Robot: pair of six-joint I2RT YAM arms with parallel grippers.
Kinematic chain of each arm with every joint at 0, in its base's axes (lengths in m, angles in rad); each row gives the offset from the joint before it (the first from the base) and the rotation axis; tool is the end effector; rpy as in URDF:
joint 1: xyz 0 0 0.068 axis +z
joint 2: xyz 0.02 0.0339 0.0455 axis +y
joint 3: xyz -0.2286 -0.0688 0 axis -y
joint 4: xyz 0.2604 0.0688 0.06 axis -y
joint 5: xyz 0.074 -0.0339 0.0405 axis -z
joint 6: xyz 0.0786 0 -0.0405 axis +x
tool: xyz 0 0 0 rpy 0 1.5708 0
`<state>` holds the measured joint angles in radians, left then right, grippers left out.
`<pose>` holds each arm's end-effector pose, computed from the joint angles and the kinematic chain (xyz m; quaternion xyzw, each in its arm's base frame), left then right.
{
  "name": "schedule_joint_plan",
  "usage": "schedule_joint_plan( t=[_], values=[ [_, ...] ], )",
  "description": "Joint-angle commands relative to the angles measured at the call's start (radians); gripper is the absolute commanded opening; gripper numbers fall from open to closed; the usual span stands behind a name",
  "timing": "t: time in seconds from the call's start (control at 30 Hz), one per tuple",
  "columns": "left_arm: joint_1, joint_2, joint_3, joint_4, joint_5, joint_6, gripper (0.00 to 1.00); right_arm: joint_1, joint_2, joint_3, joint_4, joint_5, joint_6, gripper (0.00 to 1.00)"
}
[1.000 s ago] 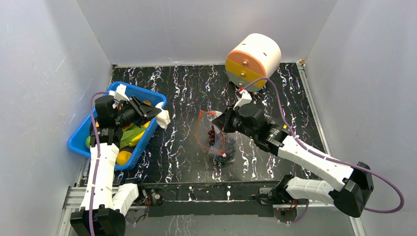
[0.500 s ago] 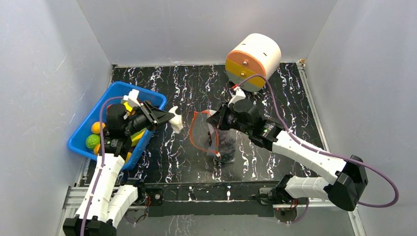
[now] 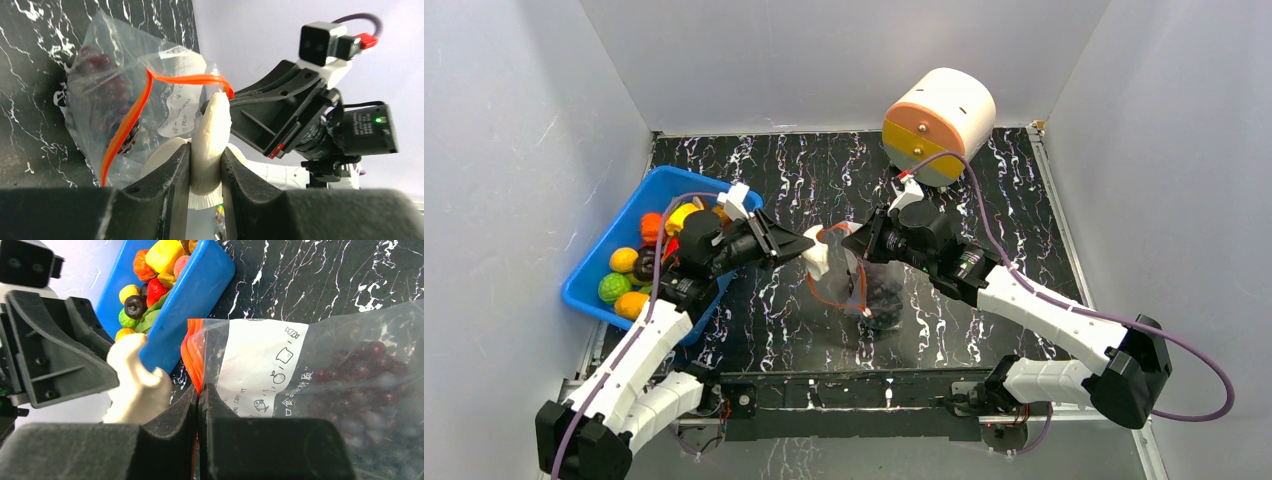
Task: Place the food in the zip-top bag and seal the zipper
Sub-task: Place the fake vegetable in the zipper food storage bag.
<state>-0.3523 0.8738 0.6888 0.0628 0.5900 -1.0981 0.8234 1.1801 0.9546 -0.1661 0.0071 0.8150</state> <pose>0.2463 -0.1372 0.2829 -0.0817 0.7375 -0.5835 0.3300 0.2323 0.2499 0.2669 -0.0015 0.8312 0.4042 0.3818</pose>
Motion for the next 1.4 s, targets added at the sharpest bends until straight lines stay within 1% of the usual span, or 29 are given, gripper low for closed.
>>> schedule_joint_plan(
  t=[0.0,0.07,0.27,0.37,0.4,0.47,0.53,0.6,0.7,0.97,1.07,1.23,1.37],
  values=[
    [-0.066,0.037,-0.013,0.054,-0.045,0.009,0.17,0.002,-0.006,0.061,0.080,0.000,0.007,0.00],
    [-0.091,0.058,-0.012,0.039,-0.077,0.026,0.17,0.002,-0.005,0.061,0.082,-0.002,0.009,0.00],
    [-0.150,0.132,-0.006,0.029,-0.114,0.068,0.19,0.002,-0.009,0.064,0.083,-0.006,0.012,0.00],
    [-0.174,0.146,0.010,-0.015,-0.150,0.103,0.24,0.002,-0.007,0.061,0.085,-0.004,0.010,0.00],
    [-0.180,0.150,0.019,-0.041,-0.168,0.119,0.27,0.002,-0.006,0.060,0.084,-0.004,0.010,0.00],
    [-0.194,0.157,0.043,-0.085,-0.203,0.149,0.39,0.002,-0.005,0.058,0.085,-0.007,0.011,0.00],
    [-0.200,0.161,0.053,-0.107,-0.209,0.163,0.52,0.002,-0.007,0.053,0.088,-0.008,0.013,0.00],
    [-0.202,0.162,0.054,-0.108,-0.205,0.165,0.59,0.002,-0.009,0.050,0.089,-0.008,0.014,0.00],
    [-0.207,0.159,0.047,-0.102,-0.201,0.161,0.66,0.002,-0.011,0.046,0.089,-0.007,0.015,0.00],
    [-0.209,0.131,0.076,-0.134,-0.208,0.186,0.71,0.002,-0.026,0.033,0.077,-0.006,0.012,0.00],
    [-0.209,0.115,0.109,-0.181,-0.222,0.215,0.73,0.002,-0.033,0.029,0.072,0.002,0.008,0.00],
    [-0.209,0.092,0.192,-0.294,-0.283,0.289,0.75,0.001,-0.040,0.022,0.068,0.006,0.003,0.00],
    [-0.209,0.069,0.263,-0.413,-0.391,0.350,0.77,0.002,-0.048,0.015,0.063,0.010,-0.003,0.00]
  ],
)
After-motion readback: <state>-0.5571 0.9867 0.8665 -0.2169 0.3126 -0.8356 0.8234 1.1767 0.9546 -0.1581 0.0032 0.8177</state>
